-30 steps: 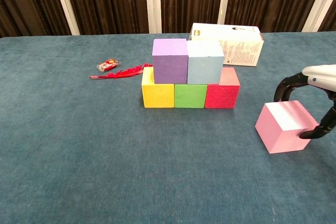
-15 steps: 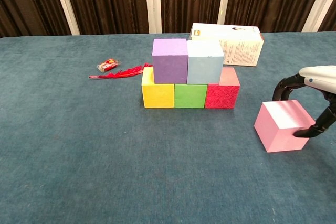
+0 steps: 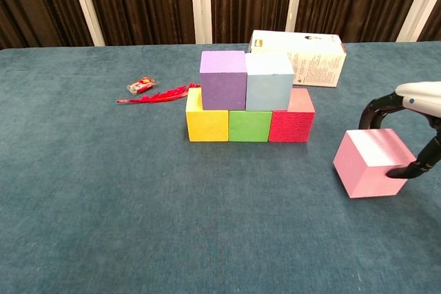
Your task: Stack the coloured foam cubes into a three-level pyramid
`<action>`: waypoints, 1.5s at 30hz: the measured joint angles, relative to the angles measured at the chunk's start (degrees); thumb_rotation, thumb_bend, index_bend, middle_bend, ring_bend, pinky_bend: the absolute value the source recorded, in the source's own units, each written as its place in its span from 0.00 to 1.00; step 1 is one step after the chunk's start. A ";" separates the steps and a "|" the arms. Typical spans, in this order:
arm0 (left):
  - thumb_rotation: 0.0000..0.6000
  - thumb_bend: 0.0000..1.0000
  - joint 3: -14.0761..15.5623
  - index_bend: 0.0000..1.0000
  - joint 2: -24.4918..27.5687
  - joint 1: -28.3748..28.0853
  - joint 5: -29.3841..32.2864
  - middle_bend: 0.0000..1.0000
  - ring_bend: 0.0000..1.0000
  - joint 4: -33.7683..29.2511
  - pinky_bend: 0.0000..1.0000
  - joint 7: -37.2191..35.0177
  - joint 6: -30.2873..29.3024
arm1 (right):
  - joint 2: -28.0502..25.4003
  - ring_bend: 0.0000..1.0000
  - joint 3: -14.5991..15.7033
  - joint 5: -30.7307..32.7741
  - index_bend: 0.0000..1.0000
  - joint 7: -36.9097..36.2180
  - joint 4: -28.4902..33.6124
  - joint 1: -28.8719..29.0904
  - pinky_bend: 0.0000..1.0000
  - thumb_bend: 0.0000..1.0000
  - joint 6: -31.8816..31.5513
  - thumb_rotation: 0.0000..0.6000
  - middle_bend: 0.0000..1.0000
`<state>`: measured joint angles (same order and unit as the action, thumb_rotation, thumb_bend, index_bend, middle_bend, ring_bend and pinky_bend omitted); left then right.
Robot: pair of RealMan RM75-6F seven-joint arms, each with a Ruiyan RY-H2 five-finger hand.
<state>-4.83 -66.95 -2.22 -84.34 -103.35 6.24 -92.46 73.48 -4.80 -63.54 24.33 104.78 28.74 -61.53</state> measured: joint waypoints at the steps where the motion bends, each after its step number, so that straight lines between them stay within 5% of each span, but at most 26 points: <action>1: 1.00 0.31 -0.04 0.10 0.01 -0.02 0.01 0.02 0.00 0.05 0.00 0.00 0.04 | -0.38 0.21 -0.02 -0.06 0.36 0.00 0.44 -0.07 0.00 0.22 -0.19 1.00 0.42; 9: 1.00 0.31 -0.11 0.10 0.41 -0.28 -0.70 0.02 0.00 0.77 0.00 -0.86 0.44 | -7.79 0.21 -1.26 -0.09 0.36 -1.74 7.65 -0.73 0.00 0.22 -1.47 1.00 0.42; 19: 1.00 0.31 -1.94 0.10 0.31 0.51 0.25 0.02 0.00 1.50 0.00 -1.10 -2.35 | -21.56 0.21 -7.62 5.05 0.36 -0.38 18.83 1.23 0.00 0.21 -3.37 1.00 0.42; 33: 1.00 0.31 -4.36 0.08 0.25 0.92 1.06 0.00 0.00 3.84 0.00 -2.52 -4.81 | -29.02 0.21 -16.73 37.97 0.36 8.87 22.79 21.62 0.00 0.21 3.87 1.00 0.42; 45: 1.00 0.30 -5.29 0.02 -0.33 0.95 0.76 0.00 0.00 5.24 0.00 -4.42 -5.92 | -20.54 0.21 -17.14 68.18 0.36 19.93 15.56 46.21 0.00 0.21 4.22 1.00 0.42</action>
<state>-10.12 -67.28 -1.26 -83.58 -98.10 1.82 -98.39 52.94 -21.95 4.63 44.26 120.33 74.96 -57.31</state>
